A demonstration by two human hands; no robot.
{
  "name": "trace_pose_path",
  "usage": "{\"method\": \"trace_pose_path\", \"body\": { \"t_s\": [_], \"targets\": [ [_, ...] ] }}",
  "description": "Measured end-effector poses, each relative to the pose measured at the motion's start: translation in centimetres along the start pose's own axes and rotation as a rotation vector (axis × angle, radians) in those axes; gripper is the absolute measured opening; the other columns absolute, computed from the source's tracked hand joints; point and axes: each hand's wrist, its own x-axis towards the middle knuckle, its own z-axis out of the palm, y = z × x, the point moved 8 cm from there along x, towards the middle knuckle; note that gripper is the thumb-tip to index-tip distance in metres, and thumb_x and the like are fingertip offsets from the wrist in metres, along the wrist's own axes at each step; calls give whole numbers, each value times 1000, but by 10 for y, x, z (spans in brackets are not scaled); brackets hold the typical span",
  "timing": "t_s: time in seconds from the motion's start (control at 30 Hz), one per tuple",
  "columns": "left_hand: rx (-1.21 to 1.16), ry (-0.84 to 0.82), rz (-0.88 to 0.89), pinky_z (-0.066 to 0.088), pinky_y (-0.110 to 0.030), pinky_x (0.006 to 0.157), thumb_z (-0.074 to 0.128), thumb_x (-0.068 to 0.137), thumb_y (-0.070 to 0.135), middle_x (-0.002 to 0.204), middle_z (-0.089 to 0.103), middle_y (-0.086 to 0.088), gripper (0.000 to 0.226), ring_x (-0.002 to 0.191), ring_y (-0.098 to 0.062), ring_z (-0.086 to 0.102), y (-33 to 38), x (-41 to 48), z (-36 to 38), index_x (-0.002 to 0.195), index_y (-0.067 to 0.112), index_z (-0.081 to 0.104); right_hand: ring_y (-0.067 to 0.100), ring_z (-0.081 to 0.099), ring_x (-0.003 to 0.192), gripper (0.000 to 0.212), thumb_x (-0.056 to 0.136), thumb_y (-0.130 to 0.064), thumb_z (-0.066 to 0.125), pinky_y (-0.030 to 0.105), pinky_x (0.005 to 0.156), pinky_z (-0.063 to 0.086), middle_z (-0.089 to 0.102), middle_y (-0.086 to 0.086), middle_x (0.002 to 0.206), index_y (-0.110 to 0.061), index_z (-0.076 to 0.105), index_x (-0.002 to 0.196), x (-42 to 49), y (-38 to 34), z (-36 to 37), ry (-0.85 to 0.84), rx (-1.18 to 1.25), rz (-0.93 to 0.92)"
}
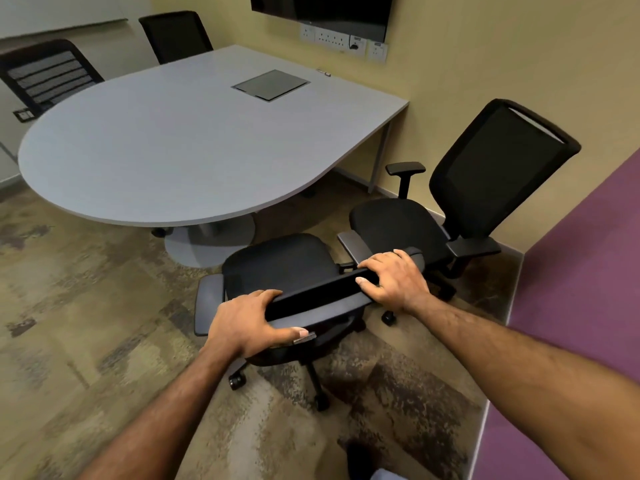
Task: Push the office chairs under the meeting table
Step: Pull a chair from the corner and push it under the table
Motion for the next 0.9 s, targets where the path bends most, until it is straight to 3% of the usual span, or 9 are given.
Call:
{"method": "trace_pose_path", "body": {
  "t_s": [0.67, 0.9],
  "targets": [
    [-18, -10, -184, 49, -31, 86, 47, 53, 104, 122, 65, 21, 103, 108, -5, 61, -82, 114, -19, 137, 44, 50, 18, 60, 113, 65, 88, -68, 33, 49, 115, 29, 70, -3, 116, -25, 68, 121, 163, -4, 16, 26, 47, -96],
    [-36, 23, -172, 43, -24, 76, 47, 54, 103, 118, 67, 21, 100, 100, -1, 60, -105, 151, -25, 134, 43, 53, 17, 60, 112, 64, 89, -66, 33, 47, 115, 31, 70, -4, 115, -24, 68, 123, 211, -8, 19, 6, 30, -107]
  ]
}}
